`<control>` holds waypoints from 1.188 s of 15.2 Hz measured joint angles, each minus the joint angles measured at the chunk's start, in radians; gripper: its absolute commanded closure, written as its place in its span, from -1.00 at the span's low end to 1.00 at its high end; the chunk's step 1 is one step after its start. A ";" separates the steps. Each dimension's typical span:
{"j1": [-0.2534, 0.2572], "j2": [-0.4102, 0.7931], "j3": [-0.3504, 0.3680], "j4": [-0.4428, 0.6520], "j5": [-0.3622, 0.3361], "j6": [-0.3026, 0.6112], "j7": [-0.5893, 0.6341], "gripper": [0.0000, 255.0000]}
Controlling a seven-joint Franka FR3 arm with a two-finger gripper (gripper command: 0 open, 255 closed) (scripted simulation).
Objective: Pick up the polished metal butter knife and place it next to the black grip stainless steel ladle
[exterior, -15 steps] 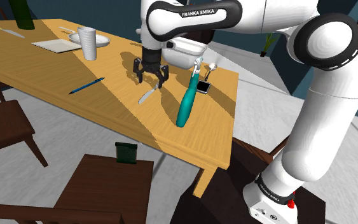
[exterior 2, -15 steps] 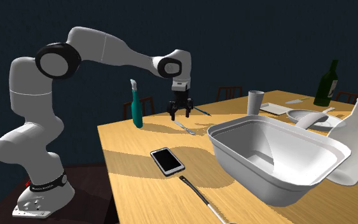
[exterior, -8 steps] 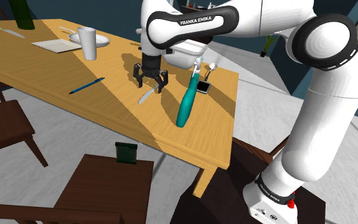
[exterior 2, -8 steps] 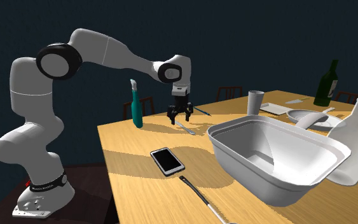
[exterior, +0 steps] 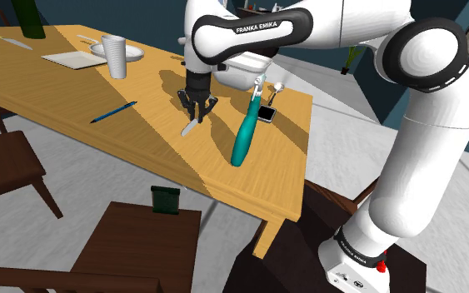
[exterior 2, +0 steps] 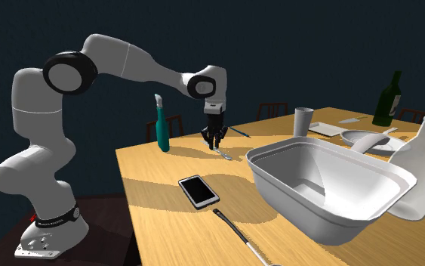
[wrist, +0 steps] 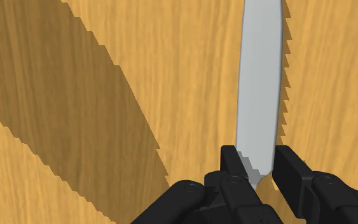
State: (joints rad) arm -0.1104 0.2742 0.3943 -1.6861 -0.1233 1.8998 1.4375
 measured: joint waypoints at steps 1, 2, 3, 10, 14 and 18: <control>0.000 0.000 0.000 0.000 0.000 0.000 0.000 1.00; 0.000 0.000 0.000 0.000 0.000 0.000 0.000 1.00; 0.000 0.000 0.000 0.000 0.000 0.000 0.000 1.00; 0.000 -0.008 0.001 0.031 0.004 -0.038 -0.003 1.00; 0.003 -0.010 0.003 0.083 0.007 -0.092 -0.005 1.00; 0.003 -0.018 0.005 0.126 0.011 -0.142 -0.009 1.00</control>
State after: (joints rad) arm -0.1071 0.2563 0.3992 -1.5597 -0.1127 1.7579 1.4280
